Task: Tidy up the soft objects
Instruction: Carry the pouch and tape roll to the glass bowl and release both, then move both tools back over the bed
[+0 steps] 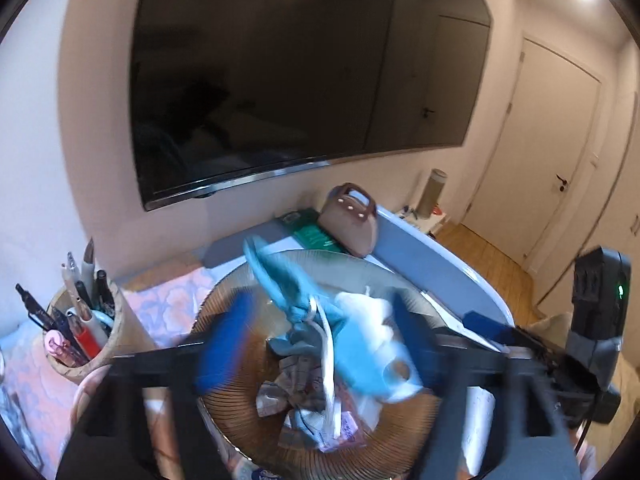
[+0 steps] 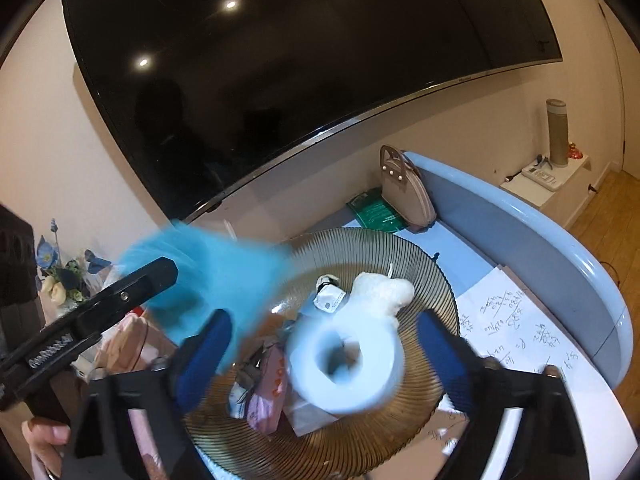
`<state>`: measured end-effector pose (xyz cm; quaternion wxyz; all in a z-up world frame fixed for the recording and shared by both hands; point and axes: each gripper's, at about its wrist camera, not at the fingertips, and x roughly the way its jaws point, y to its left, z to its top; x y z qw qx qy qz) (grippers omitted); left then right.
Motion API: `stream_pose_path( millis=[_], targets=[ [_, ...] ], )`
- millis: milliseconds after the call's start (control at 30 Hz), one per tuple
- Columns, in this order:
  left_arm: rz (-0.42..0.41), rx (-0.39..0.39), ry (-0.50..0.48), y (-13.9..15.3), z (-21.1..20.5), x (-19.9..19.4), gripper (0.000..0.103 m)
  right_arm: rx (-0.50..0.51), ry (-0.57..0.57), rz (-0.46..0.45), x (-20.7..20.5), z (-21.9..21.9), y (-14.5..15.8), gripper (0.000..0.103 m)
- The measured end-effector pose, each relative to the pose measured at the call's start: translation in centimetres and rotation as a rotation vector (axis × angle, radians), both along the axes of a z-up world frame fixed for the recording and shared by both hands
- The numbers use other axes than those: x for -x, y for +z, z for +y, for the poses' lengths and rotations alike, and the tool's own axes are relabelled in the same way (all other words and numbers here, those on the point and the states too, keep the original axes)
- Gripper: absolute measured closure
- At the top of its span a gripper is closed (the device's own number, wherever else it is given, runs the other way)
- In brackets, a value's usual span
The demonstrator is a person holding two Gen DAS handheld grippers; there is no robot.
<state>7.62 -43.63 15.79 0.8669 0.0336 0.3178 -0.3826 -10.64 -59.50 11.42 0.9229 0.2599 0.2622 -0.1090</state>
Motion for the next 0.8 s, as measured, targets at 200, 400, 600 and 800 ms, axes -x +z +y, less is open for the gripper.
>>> stream_pose_path(
  millis=[200,400,600,800],
  targets=[
    [-0.025,-0.042,0.043,0.2,0.6,-0.5,0.008,-0.022,0.001,0.015,0.0,0.1,-0.4,0.008],
    [-0.018,-0.050,0.037,0.5,1.4,-0.1,0.008,-0.049,0.006,0.024,0.4,0.9,-0.9,0.008],
    [-0.018,-0.073,0.008,1.0,2.4,1.6,0.008,-0.042,0.020,0.044,1.1,3.2,-0.5,0.008],
    [-0.007,-0.101,-0.052,0.6,3.7,4.4,0.008,-0.045,0.013,0.074,2.2,5.4,0.0,0.008]
  ],
)
